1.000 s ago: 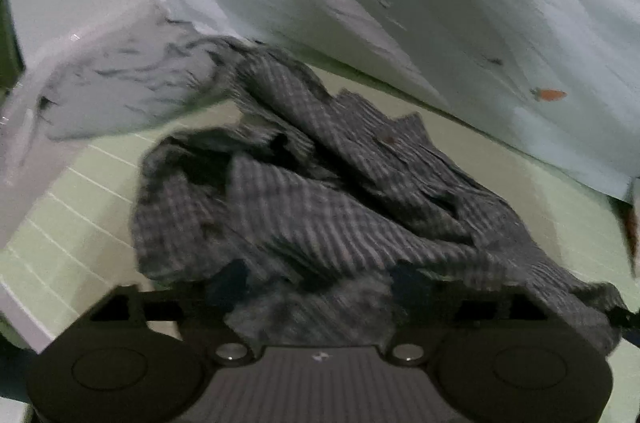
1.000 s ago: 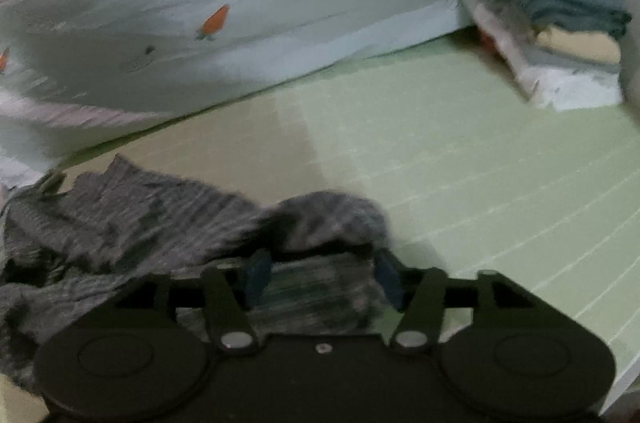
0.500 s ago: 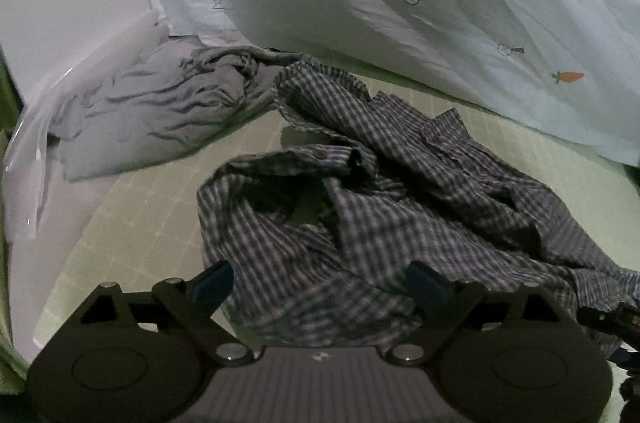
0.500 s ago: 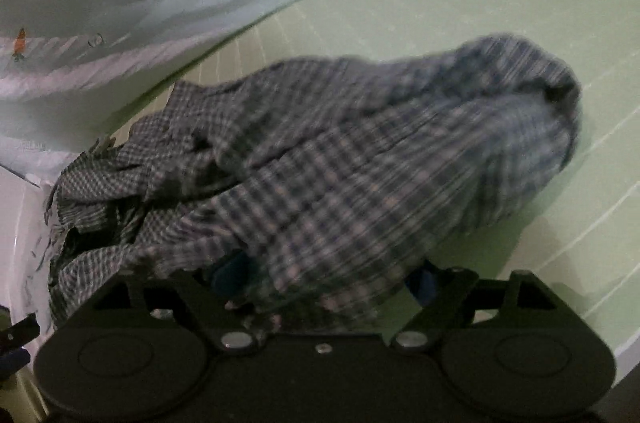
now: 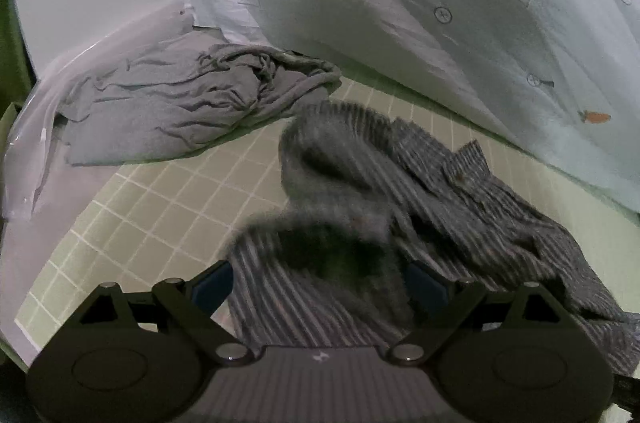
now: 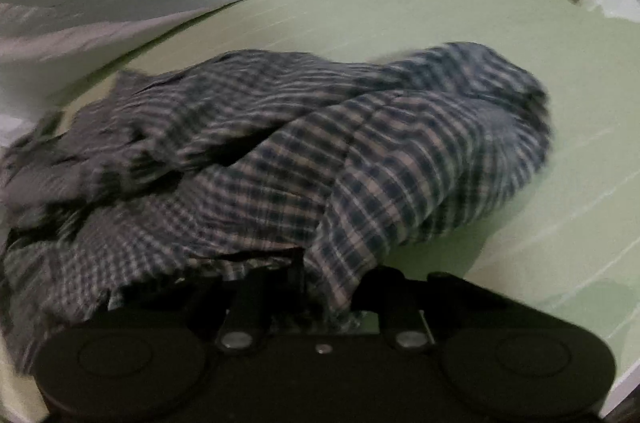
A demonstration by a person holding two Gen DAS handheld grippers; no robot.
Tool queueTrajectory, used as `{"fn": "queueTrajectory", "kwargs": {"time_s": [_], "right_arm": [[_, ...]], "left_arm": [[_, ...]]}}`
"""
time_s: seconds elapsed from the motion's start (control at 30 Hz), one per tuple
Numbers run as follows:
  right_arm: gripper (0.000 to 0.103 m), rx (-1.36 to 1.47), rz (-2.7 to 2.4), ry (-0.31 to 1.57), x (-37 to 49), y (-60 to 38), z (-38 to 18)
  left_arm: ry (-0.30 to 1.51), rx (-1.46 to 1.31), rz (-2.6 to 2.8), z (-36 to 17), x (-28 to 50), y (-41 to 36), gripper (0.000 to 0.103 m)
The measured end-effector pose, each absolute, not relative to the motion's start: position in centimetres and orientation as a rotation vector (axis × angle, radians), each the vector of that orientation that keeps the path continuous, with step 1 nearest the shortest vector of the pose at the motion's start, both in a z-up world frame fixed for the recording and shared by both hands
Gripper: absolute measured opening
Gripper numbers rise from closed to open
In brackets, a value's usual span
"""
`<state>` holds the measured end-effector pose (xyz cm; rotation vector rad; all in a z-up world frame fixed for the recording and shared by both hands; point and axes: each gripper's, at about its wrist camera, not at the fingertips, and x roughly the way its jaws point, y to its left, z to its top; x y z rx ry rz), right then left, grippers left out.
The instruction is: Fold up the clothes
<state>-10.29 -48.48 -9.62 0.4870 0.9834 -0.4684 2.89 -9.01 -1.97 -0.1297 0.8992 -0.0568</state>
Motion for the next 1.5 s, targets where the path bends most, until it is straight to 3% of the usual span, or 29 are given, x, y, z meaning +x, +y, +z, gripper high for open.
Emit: {"fn": "queueTrajectory", "kwargs": {"time_s": [0.2, 0.4, 0.5, 0.57, 0.6, 0.67, 0.7, 1.0, 1.23, 1.33, 1.4, 1.47, 1.5], "right_arm": [[0.017, 0.236, -0.507, 1.032, -6.1, -57.7, -9.4], [0.019, 0.090, -0.516, 0.993, 4.3, -65.2, -10.0], [0.024, 0.067, -0.495, 0.941, 9.1, -66.4, -9.4], [0.035, 0.084, -0.500, 0.895, 10.1, -66.1, -8.1], [0.040, 0.099, -0.510, 0.864, 9.8, -65.6, -7.4], [0.064, 0.145, -0.539, 0.802, 7.3, -64.3, -6.1], [0.067, 0.176, -0.551, 0.780, 5.6, -63.6, -5.5], [0.077, 0.382, -0.551, 0.838, -8.9, -54.8, -6.9], [0.081, 0.329, -0.420, 0.920, -12.0, -50.4, -8.4], [0.078, 0.275, -0.419, 0.956, -11.7, -49.9, -9.4], [0.065, 0.231, -0.434, 0.993, -11.5, -49.8, -10.1], [0.030, 0.220, -0.430, 1.009, -11.9, -50.3, -10.7], [0.025, 0.227, -0.424, 1.004, -12.3, -50.7, -10.8]], "left_arm": [[0.927, -0.162, 0.005, -3.4, 5.2, -12.5, 0.094], [0.951, -0.133, 0.037, -4.3, 8.7, -15.7, 0.094], [0.961, -0.090, 0.011, -4.5, 10.7, -17.3, 0.094], [0.959, -0.052, -0.014, -4.3, 11.6, -18.3, 0.094], [0.948, -0.038, -0.033, -4.1, 11.6, -18.6, 0.094], [0.923, -0.015, -0.066, -3.7, 11.4, -19.0, 0.094], [0.913, -0.007, -0.077, -3.5, 11.1, -19.1, 0.094], [0.926, -0.012, -0.162, -3.9, 6.0, -18.9, 0.095], [0.907, 0.036, -0.209, -2.9, 2.1, -18.7, 0.095], [0.905, 0.044, -0.206, -2.7, 1.0, -18.7, 0.095], [0.902, 0.043, -0.200, -2.6, 0.4, -18.8, 0.095], [0.899, 0.041, -0.194, -2.5, -0.2, -19.0, 0.095], [0.898, 0.038, -0.193, -2.4, -0.4, -19.2, 0.095]]}}
